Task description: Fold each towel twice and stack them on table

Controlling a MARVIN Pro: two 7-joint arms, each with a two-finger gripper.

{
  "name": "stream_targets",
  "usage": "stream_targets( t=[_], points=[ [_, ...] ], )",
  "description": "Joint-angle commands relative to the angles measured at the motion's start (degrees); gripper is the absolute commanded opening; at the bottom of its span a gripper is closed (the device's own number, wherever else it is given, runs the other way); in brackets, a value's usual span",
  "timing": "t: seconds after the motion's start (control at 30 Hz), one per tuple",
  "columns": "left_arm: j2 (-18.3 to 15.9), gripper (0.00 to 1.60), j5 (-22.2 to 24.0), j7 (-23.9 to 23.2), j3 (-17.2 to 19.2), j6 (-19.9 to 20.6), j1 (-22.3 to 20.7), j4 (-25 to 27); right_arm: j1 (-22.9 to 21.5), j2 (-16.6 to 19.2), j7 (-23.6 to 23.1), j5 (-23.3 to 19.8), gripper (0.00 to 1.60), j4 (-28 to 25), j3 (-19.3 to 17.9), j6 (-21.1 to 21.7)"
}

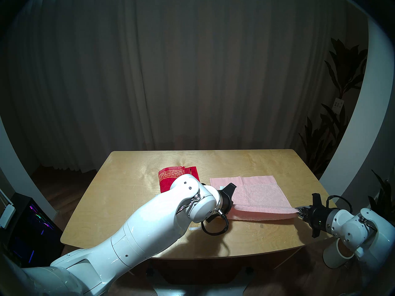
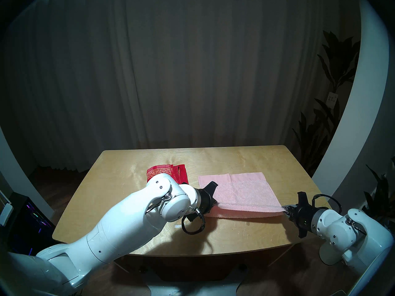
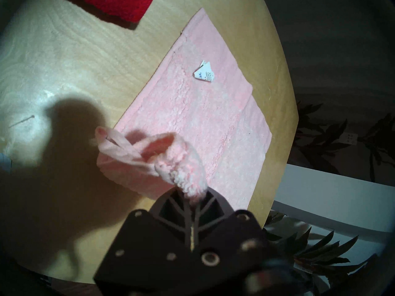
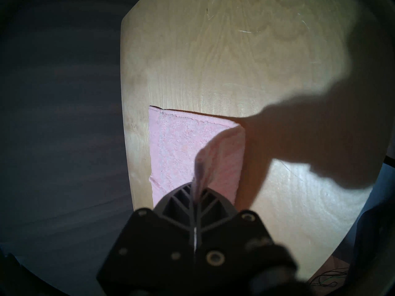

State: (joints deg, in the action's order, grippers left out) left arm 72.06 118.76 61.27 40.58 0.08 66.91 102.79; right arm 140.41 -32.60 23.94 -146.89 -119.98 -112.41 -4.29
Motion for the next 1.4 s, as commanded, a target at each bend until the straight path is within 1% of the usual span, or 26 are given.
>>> stream_targets(
  t=[0.0, 0.13, 0.17, 0.2, 0.33, 0.37, 0.4, 0.43, 0.6, 0.67, 0.7, 0.73, 0.77, 0.8, 0.87, 0.9, 0.93, 1.0, 1.07, 1.1, 1.13, 1.17, 1.23, 1.27, 1.3, 1.37],
  points=[
    [3.0, 0.0, -1.4, -0.8, 0.6, 1.2, -5.1, -1.5, -6.4, 5.8, 0.4, 1.3, 0.0, 0.6, 0.9, -0.7],
    [3.9, 0.0, -1.8, -1.2, 0.9, 1.2, -6.1, -2.8, -8.0, 7.1, 0.6, 1.3, 0.0, 1.3, 1.2, -0.7],
    [4.7, 0.0, -2.3, -1.7, 1.1, 0.7, -6.5, -3.8, -9.5, 8.2, 1.1, 0.4, 0.0, 2.2, 1.9, -0.3],
    [5.1, 0.0, -2.6, -1.9, 1.7, -0.7, -6.2, -4.1, -10.0, 8.7, 1.0, 0.7, 0.0, 2.4, 2.2, -0.6],
    [5.7, 0.0, -3.5, -2.9, 2.5, -1.9, -6.3, -4.4, -12.2, 10.4, 1.3, 0.6, 0.0, 3.3, 4.1, -0.6],
    [5.8, 0.0, -3.9, -3.1, 2.4, -2.0, -6.5, -4.8, -12.0, 11.2, 1.7, -0.2, 0.0, 3.4, 4.1, -0.7],
    [6.3, 0.0, -4.3, -3.4, 2.4, -2.3, -6.8, -5.6, -13.4, 12.0, 2.8, -1.6, 0.0, 3.3, 5.2, -1.7],
    [6.4, 0.0, -4.9, -3.5, 2.2, -2.5, -7.1, -6.0, -14.6, 12.5, 3.6, -1.9, 0.0, 3.4, 6.0, -1.9],
    [7.4, 0.0, -6.4, -4.1, 1.8, -3.5, -7.7, -8.3, -16.7, 14.3, 4.4, -4.0, 0.0, 3.5, 8.0, -2.9],
    [8.3, 0.0, -7.2, -4.7, 1.6, -4.2, -8.3, -11.0, -18.2, 14.8, 3.8, -5.4, 0.0, 3.6, 9.3, -4.0],
    [8.6, 0.0, -7.5, -4.9, 1.5, -4.4, -8.5, -12.0, -19.7, 14.8, 4.2, -5.9, 0.0, 3.7, 10.4, -4.4],
    [8.8, 0.0, -8.1, -5.2, 1.3, -4.4, -8.7, -12.7, -19.7, 15.2, 4.1, -5.9, 0.0, 3.5, 10.4, -5.1],
    [8.9, 0.0, -8.9, -5.7, 0.9, -4.7, -8.8, -13.4, -20.9, 15.4, 4.2, -6.3, 0.0, 3.7, 11.2, -4.9],
    [9.1, 0.0, -10.1, -6.1, 0.8, -6.0, -8.7, -13.8, -21.3, 15.5, 4.2, -6.7, 0.0, 3.7, 11.4, -5.0],
    [9.2, 0.0, -10.3, -6.4, 0.9, -6.4, -8.6, -14.2, -21.3, 15.8, 4.0, -6.8, 0.0, 3.6, 11.3, -5.4],
    [9.4, 0.0, -10.5, -7.0, 1.1, -6.8, -8.6, -15.3, -22.9, 16.0, 4.1, -7.5, 0.0, 3.7, 12.3, -5.9],
    [9.4, 0.0, -10.5, -7.0, 1.1, -6.8, -8.6, -15.3, -22.9, 16.0, 4.1, -7.5, 0.0, 3.7, 12.3, -5.9],
    [9.8, 0.0, -11.4, -8.1, 0.9, -7.4, -8.8, -16.5, -25.2, 16.0, 4.5, -9.6, 0.0, 3.8, 13.7, -6.6],
    [10.0, 0.0, -11.5, -8.2, 0.9, -7.5, -9.0, -16.8, -25.1, 16.1, 4.6, -10.1, 0.0, 3.8, 13.7, -6.9],
    [10.3, 0.0, -11.7, -8.4, 0.9, -7.9, -9.1, -17.2, -26.6, 15.9, 5.0, -10.8, 0.0, 4.1, 14.8, -7.4],
    [10.6, 0.0, -11.8, -8.6, 0.9, -8.0, -9.3, -17.6, -26.5, 16.1, 4.9, -11.1, 0.0, 4.0, 14.7, -7.7],
    [11.0, 0.0, -11.8, -8.7, 0.9, -8.1, -9.4, -18.1, -26.7, 15.7, 5.1, -12.7, 0.0, 4.1, 14.7, -7.7],
    [11.6, 0.0, -12.1, -9.2, 0.8, -8.4, -9.7, -19.3, -29.0, 15.5, 5.5, -13.6, 0.0, 4.6, 16.3, -8.4],
    [11.9, 0.0, -12.0, -9.2, 0.9, -8.5, -9.8, -19.8, -29.4, 15.6, 5.7, -14.2, 0.0, 4.7, 16.6, -8.5],
    [12.2, 0.0, -12.1, -9.2, 0.9, -8.6, -10.1, -20.3, -28.7, 15.8, 5.8, -14.7, 0.0, 4.7, 16.2, -8.8],
    [12.6, 0.0, -12.6, -9.7, 0.7, -8.6, -10.5, -21.5, -30.9, 15.9, 6.7, -15.4, 0.0, 5.5, 18.2, -9.4]
  ],
)
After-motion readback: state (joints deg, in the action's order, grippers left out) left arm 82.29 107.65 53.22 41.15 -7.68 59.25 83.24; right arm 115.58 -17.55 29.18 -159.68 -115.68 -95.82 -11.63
